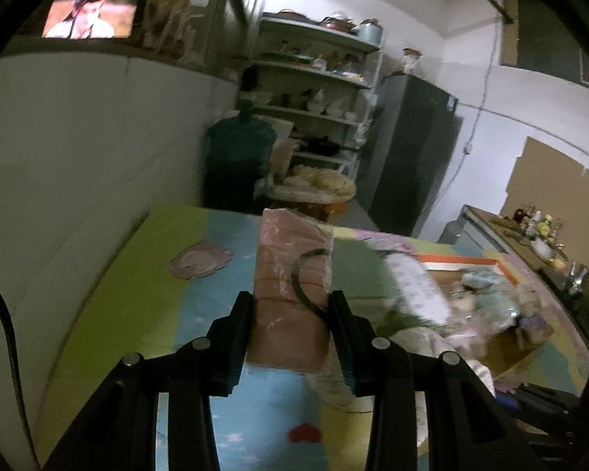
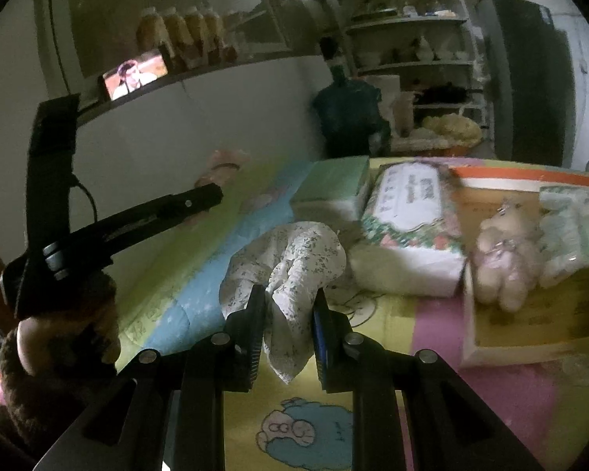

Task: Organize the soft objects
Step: 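Carry the pink towel with the left tool while the right tool carries the floral cloth over the tray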

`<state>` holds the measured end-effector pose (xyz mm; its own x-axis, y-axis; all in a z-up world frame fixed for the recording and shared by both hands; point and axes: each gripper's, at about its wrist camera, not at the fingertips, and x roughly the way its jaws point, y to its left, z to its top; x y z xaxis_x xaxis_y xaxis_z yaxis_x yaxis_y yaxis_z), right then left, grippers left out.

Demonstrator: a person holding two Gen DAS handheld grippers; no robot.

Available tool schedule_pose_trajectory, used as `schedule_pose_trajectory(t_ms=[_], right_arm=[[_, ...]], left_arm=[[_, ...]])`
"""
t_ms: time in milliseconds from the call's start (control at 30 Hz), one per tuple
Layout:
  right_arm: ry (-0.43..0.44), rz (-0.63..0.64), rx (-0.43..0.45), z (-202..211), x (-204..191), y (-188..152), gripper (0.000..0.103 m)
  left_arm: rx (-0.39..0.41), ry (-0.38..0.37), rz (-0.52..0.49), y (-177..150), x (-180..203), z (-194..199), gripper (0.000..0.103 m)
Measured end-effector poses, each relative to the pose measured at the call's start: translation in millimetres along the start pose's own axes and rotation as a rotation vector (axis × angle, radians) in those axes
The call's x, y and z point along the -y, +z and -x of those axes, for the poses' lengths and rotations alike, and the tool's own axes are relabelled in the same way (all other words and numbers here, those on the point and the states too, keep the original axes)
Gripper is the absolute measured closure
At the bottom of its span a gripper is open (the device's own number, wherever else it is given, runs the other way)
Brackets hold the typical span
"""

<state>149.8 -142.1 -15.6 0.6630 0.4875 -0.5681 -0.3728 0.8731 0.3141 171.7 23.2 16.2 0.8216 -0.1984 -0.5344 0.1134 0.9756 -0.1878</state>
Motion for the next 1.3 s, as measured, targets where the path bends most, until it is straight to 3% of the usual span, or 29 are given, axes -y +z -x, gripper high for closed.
schedule_pose_trajectory(t_ms=[800, 1300], right_arm=[[-0.17, -0.127, 0.152, 86, 83, 3, 0.08], [-0.286, -0.202, 0.234, 131, 153, 8, 0.079]], left_arm=[[-0.013, -0.197, -0.148, 7, 124, -19, 0.063], [-0.057, -0.261, -0.197, 9, 192, -55, 0.063]])
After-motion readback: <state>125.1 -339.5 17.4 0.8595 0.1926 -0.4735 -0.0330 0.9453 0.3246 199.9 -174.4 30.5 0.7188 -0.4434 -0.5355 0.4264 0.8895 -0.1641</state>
